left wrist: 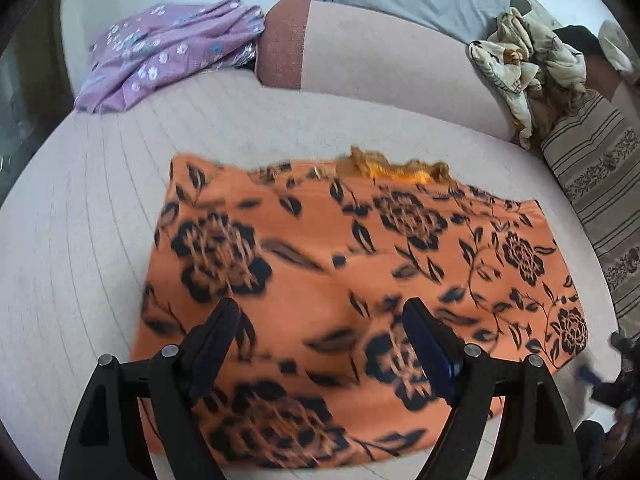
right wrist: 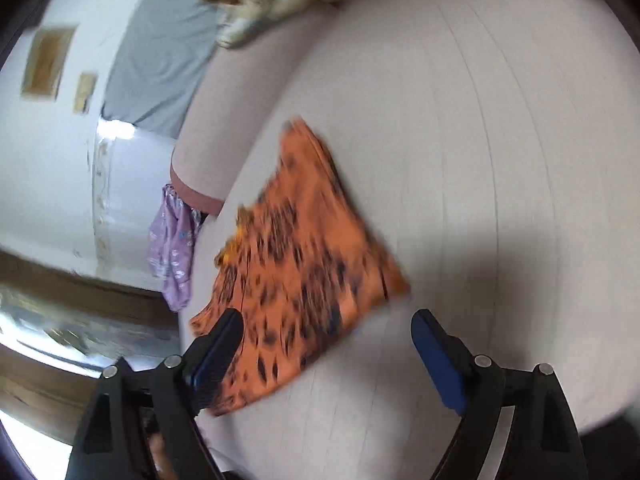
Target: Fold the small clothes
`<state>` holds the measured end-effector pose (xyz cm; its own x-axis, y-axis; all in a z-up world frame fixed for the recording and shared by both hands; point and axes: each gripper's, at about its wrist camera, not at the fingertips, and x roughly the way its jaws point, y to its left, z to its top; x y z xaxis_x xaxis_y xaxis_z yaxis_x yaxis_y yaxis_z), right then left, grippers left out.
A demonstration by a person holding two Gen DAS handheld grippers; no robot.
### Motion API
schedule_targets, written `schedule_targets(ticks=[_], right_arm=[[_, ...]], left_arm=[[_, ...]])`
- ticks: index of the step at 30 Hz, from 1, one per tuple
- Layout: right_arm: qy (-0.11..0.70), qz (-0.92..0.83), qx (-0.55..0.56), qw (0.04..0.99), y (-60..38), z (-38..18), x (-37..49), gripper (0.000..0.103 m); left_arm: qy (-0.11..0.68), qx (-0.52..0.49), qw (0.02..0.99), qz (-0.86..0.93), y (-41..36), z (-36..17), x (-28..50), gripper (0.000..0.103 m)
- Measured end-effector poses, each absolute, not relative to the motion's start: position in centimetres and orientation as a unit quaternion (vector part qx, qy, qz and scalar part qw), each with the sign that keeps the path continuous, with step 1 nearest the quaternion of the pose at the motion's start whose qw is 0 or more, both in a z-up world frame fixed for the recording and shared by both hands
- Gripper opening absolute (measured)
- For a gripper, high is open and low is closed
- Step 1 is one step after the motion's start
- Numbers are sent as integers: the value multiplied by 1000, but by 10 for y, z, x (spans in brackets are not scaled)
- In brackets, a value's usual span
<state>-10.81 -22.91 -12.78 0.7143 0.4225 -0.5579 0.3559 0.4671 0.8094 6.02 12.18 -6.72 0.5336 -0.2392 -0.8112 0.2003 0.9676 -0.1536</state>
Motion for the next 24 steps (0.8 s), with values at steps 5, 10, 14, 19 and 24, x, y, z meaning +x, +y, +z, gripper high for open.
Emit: schedule_targets(ticks=[5,10,14,19,24], right_arm=[[350,3,584,733,-215,-158,-80,88],[340,-21,577,742,-217,-152,-55,7],[356,-58,443,820,-213,-123,-69,7],[375,-28,491,786,-236,-156,-93,26],[338,-31,457,822,-273,-117,-105,64]], left_arm=[[477,-30,870,-122,119,-79,48,84],[489,-30,865,-113,123,-86,40,84],[481,-22,870,-109,124,-85,38,84],[486,-11,868,-102,125,-93,46,84],[482,3,871,-95,122,-103,50,87]])
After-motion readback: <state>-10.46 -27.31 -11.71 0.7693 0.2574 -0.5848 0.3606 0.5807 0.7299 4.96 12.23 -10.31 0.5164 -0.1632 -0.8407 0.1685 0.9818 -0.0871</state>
